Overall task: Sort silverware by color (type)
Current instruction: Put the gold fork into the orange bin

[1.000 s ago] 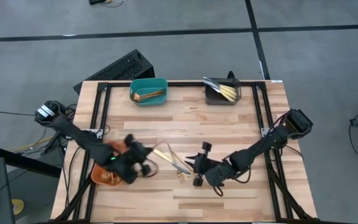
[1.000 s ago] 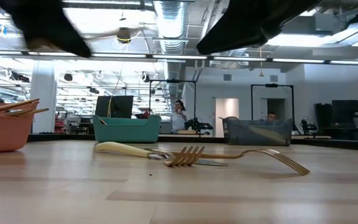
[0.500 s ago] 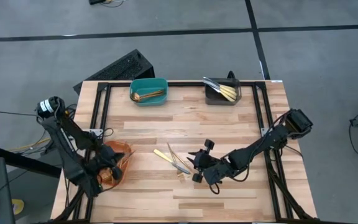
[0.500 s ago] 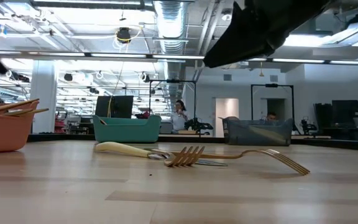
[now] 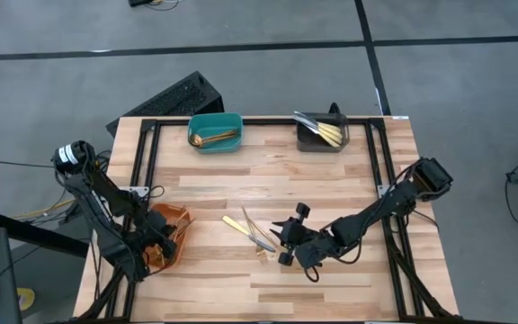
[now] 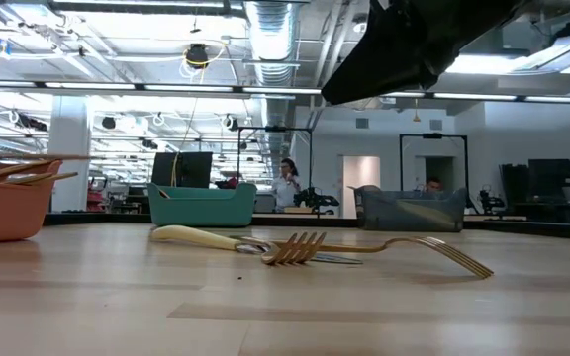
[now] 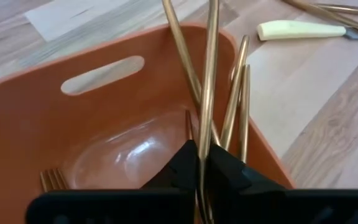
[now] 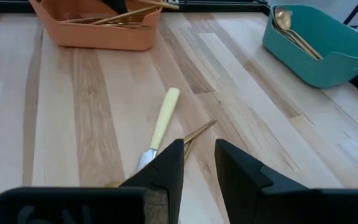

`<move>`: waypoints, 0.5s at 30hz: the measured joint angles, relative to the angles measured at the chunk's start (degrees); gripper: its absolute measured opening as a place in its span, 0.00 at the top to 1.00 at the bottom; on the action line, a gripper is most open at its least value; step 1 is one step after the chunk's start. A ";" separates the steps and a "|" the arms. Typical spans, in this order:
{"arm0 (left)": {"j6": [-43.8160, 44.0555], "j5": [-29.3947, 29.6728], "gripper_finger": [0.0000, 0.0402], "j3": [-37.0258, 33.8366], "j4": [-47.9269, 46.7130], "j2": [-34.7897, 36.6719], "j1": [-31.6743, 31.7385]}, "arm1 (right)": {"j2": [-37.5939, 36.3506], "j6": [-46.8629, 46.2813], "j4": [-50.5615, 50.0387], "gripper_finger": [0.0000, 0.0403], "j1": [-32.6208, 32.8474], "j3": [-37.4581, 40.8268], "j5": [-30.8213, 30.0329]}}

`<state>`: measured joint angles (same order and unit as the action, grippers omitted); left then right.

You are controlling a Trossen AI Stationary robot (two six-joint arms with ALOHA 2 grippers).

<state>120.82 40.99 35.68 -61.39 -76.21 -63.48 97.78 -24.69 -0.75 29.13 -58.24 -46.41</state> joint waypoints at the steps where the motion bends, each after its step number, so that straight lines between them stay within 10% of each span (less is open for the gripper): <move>1: -0.22 0.04 0.95 0.02 0.04 0.13 0.08 | 0.00 -0.29 0.02 0.71 -0.01 0.00 0.00; 15: -1.70 7.68 0.60 6.71 -9.91 2.91 0.13 | 5.69 -9.50 1.02 0.71 -5.73 0.02 9.10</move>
<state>119.12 48.67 42.39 -71.29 -73.30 -63.35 103.46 -34.19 0.26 23.40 -58.21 -37.32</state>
